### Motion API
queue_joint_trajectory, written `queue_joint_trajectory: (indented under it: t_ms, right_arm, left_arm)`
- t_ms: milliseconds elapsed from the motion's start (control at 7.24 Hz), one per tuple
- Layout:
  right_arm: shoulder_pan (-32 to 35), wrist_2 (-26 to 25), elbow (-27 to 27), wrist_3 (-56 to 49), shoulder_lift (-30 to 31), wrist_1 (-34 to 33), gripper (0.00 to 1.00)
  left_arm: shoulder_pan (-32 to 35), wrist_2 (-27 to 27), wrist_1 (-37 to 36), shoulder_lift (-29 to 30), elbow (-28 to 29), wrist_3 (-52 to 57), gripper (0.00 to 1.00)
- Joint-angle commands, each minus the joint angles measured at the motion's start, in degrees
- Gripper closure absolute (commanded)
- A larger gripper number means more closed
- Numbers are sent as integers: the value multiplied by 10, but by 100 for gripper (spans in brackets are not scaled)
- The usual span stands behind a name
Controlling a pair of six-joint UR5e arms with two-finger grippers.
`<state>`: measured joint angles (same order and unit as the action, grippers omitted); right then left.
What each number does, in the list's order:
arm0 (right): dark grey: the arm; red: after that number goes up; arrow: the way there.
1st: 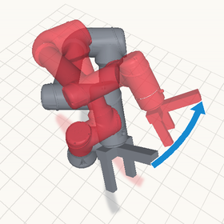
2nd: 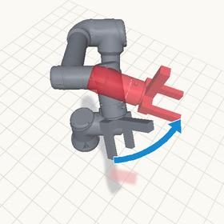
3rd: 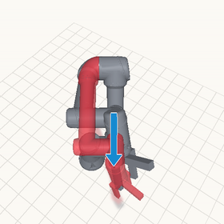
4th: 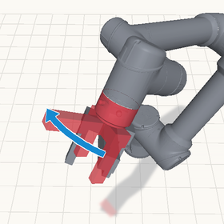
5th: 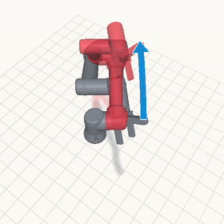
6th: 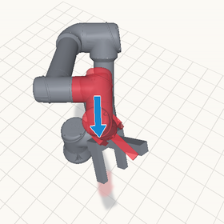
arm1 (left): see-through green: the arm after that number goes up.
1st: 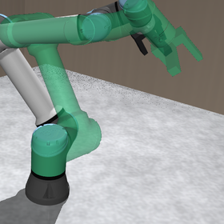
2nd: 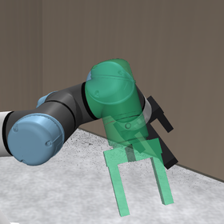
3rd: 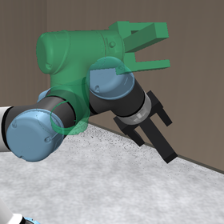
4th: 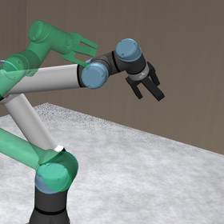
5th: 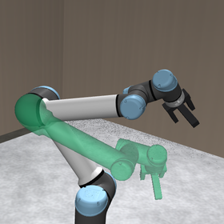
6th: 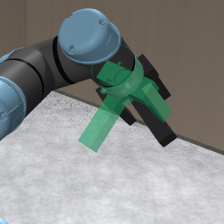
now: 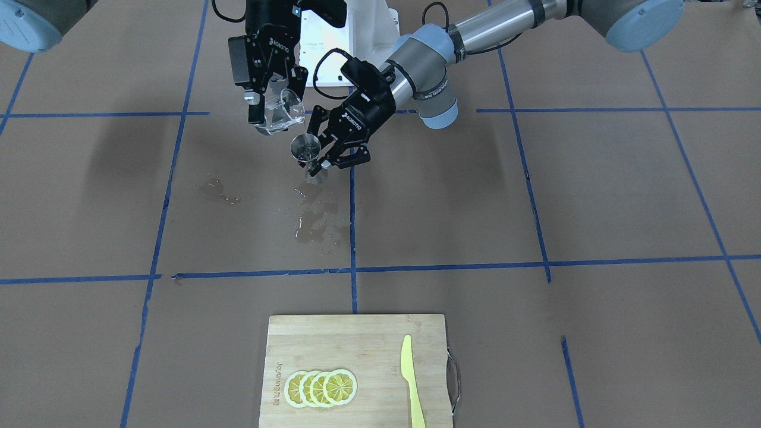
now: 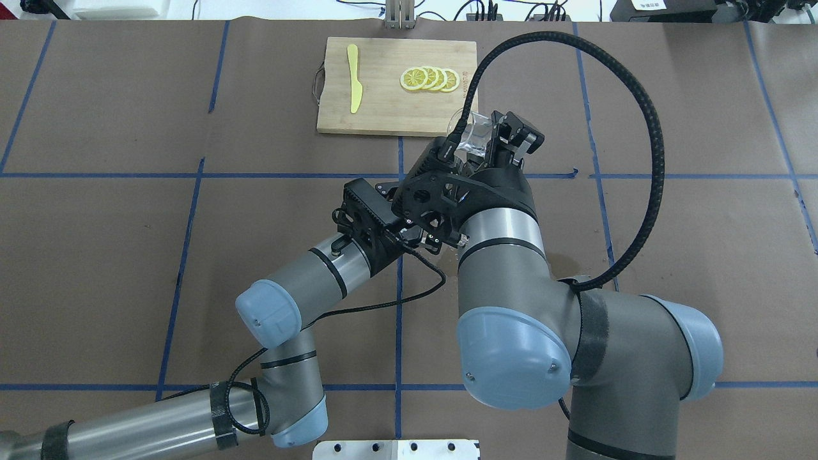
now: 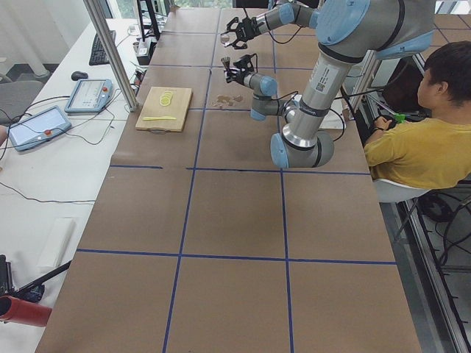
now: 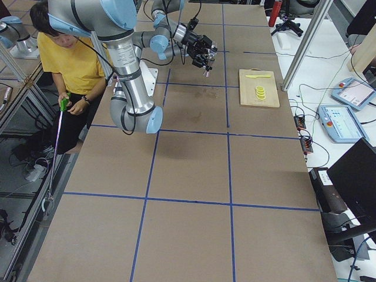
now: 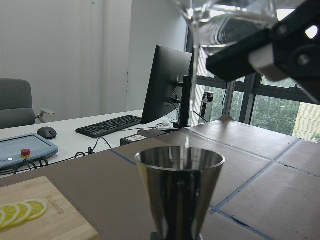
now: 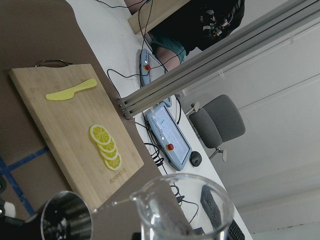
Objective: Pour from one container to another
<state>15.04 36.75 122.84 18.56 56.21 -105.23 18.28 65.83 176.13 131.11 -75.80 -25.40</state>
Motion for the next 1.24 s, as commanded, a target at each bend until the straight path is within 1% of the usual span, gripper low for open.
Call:
queue_joint_trajectory:
  t_ms: [0,138,552,691,829,967,1105]
  right_arm:
    - [-3,1,0,41,0,4,100]
    - [-4,2,1,66,0,6,100]
    - [0,2,7,151,18,75,100]
    - [2,3,26,172,43,78,100]
    - [3,4,33,210,63,99,100]
    - [3,5,33,224,79,112,100]
    - [3,5,32,287,97,121,100]
  left_arm:
    - [0,0,0,-3,-7,0,100]
    - [0,0,0,-6,-10,0,100]
    - [1,-3,0,-40,-62,0,100]
    - [2,-5,0,-44,-72,-1,100]
    - [3,-7,-1,-57,-79,-5,100]
    - [4,-9,-3,-78,-101,-6,100]
    - [4,-27,-4,-91,-103,-6,100]
